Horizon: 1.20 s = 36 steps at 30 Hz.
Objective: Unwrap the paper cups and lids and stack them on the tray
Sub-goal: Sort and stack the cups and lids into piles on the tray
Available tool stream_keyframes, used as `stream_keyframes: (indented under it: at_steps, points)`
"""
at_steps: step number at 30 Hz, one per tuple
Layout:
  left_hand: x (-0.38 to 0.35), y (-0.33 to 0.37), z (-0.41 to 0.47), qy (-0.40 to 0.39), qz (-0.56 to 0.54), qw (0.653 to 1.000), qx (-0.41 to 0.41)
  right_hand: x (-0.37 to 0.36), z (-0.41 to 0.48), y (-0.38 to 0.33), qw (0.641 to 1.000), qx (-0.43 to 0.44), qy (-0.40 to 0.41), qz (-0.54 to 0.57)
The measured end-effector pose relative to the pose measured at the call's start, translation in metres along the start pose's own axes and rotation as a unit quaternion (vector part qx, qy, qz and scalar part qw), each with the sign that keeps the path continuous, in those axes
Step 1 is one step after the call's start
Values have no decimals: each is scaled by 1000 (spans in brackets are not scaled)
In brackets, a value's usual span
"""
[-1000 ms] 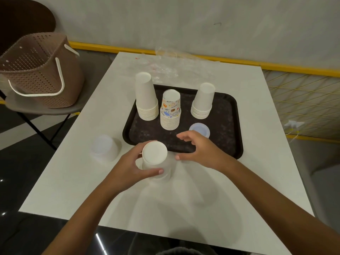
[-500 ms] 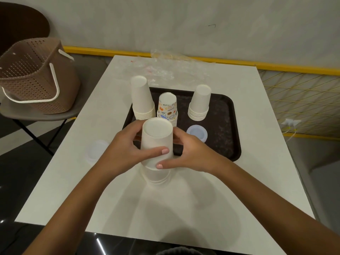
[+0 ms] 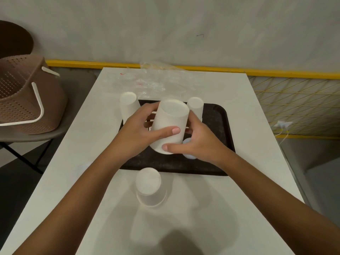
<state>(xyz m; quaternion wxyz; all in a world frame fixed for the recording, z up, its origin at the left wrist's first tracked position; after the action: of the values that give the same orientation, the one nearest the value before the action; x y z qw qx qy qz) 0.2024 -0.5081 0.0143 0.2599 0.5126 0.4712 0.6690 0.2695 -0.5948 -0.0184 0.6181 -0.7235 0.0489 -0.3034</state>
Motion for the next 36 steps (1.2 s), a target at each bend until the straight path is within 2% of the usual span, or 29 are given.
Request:
stream_keyframes:
  at_steps: [4,11,24,31,36]
  points:
    - [-2,4,29,-10,-40,999,-21,38,23,12,997,-7,77,-21]
    - [-4,-22,53,-14,-37,999,8,104,69,68,972,-70,201,-94]
    - [1,-73,8,10,-93,989,116,87,103,143,973,-138,150,-107]
    - [8,-82,-32,36,-114,985,125,81,101,149,972,-162,127,-113]
    - [7,-78,-56,7,-83,991,108,82,80,142,971,-140,178,-76]
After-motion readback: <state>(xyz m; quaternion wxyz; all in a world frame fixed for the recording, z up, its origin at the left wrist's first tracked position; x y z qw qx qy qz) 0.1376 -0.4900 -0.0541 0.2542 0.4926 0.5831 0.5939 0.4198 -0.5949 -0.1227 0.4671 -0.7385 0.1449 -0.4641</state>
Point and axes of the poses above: each hand's wrist, its own z-axis towards the middle knuckle, its own x-axis out of the back of the hand, y = z × x, the point moved 9 cm from there along z, towards the middle knuckle, and after that the axes turned 3 degrees about -y, right-handed, at the moved point
